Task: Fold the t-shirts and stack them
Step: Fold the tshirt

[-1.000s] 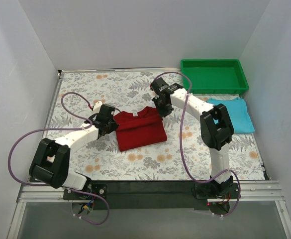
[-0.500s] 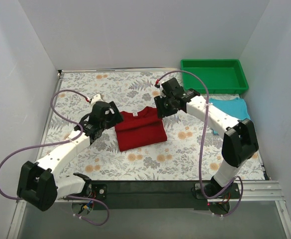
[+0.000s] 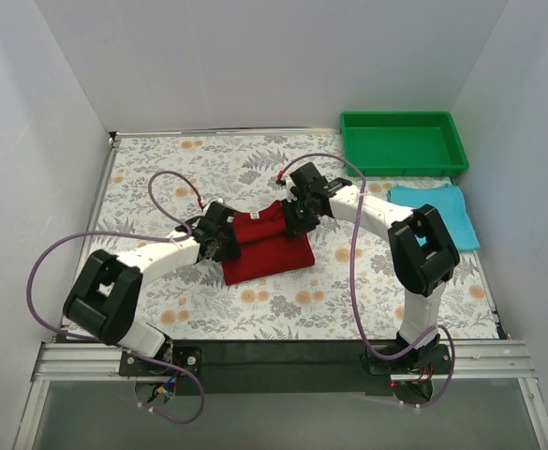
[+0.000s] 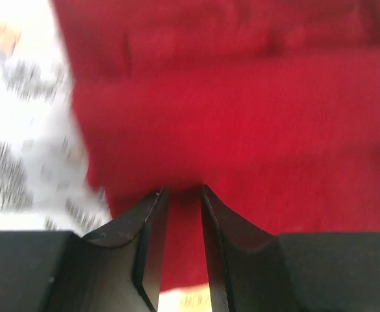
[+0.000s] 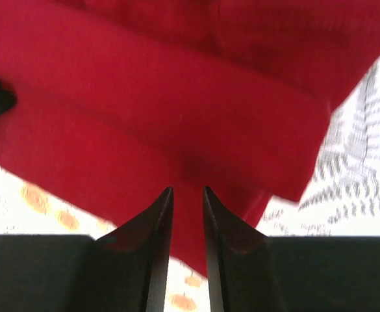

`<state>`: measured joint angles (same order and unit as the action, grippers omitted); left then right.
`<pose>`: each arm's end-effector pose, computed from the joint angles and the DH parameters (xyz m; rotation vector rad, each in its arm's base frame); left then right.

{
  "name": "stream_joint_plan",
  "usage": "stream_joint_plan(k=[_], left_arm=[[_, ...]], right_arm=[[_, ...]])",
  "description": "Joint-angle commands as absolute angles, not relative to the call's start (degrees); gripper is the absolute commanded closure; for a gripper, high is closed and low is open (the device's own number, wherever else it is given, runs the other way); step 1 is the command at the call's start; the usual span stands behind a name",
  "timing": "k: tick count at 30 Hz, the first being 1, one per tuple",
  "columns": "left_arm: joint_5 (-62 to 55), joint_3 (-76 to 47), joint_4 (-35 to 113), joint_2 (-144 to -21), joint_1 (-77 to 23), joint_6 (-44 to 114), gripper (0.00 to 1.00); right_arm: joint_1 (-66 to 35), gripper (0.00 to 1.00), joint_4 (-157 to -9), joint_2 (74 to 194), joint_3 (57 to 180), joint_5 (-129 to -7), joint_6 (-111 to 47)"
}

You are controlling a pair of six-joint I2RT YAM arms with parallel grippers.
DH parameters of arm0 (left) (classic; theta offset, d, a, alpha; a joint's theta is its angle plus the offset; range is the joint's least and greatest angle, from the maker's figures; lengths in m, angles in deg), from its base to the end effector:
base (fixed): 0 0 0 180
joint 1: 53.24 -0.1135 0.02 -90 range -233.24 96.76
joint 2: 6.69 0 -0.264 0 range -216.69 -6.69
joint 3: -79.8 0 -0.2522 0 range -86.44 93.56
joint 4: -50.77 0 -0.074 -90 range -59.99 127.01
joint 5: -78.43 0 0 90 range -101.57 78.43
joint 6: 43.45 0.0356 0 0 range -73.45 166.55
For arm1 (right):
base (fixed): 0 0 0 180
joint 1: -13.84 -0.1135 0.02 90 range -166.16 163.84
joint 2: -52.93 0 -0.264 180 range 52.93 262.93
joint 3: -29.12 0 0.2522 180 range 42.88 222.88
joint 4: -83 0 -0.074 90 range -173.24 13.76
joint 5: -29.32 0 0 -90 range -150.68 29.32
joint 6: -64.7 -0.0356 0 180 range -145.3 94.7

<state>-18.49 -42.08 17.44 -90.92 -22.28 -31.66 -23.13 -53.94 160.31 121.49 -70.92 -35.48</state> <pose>0.2385 -0.1381 0.1710 -1.1195 2.4484 -0.5050 0.3159 0.2457 0.2076 -0.6807 2.5650 0.5214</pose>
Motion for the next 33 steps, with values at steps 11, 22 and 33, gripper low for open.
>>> stream_joint_plan(k=[11,22,33], left_arm=[[-25.0,-18.8,19.0,-110.4,-28.3,-24.2,0.68],[-20.4,-17.5,21.8,-107.5,-29.8,-25.4,0.38],[-14.7,-30.6,32.6,-104.0,-35.6,-31.8,0.54]], right_arm=[[-14.6,0.74,-56.8,173.5,140.8,-74.8,-35.9],[-13.5,0.66,-68.1,167.8,135.3,-87.7,-43.3],[-11.0,0.66,-87.4,172.4,125.0,-97.1,-51.9]])
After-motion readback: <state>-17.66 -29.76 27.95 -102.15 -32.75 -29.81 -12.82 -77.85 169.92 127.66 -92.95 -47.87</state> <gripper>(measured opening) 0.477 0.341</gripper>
